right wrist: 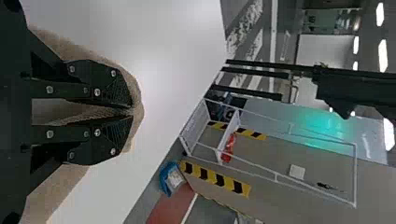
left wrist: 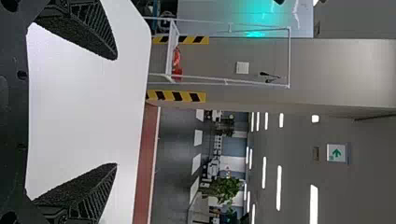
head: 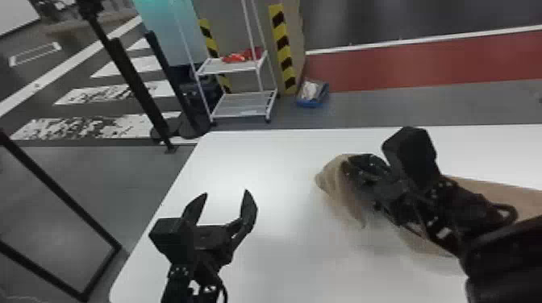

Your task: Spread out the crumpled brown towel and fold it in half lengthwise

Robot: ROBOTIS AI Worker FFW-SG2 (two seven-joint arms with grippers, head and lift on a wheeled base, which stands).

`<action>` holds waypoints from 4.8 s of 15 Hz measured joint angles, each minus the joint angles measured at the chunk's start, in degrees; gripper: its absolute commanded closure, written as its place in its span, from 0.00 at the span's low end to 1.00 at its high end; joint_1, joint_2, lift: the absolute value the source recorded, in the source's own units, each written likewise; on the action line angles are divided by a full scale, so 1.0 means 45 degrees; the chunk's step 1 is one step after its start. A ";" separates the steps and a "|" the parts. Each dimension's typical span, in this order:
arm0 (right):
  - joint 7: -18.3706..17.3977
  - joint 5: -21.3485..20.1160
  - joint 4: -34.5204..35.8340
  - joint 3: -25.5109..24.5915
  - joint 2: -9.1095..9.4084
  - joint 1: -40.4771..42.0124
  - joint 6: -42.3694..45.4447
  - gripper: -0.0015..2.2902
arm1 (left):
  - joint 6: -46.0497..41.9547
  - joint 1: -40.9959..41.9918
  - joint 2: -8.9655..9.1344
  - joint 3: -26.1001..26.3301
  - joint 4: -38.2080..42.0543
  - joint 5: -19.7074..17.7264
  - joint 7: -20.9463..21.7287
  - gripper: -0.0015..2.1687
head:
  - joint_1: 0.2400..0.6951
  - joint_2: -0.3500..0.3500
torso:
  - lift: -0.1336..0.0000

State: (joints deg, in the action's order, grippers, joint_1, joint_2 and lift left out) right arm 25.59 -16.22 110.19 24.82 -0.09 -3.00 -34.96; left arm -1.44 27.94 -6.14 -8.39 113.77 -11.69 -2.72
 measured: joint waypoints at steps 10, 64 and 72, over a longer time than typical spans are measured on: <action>-0.2683 0.1553 -0.1800 -0.1707 0.0000 -0.0091 0.3716 0.41 | -0.0038 0.0039 -0.0118 -0.0129 -0.0027 -0.0070 0.0020 0.03 | 1.00 0.99 | 0.07; -0.5441 -0.1827 -0.2723 -0.3269 0.0000 -0.1716 -0.4079 0.20 | -0.0080 -0.0249 -0.0202 0.0020 -0.0555 -0.0064 0.0077 0.03 | 1.00 0.66 | 0.07; -0.6761 -0.1356 -0.2939 -0.4619 0.0000 -0.1520 -0.2740 0.05 | -0.0078 -0.0195 -0.0243 0.0048 -0.0528 -0.0058 0.0078 0.03 | 1.00 0.56 | 0.07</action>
State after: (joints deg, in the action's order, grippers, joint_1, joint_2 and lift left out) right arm -4.84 -22.33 96.96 4.04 -0.09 -9.84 -47.29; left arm -1.79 27.06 -7.24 -8.17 111.40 -11.95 -2.37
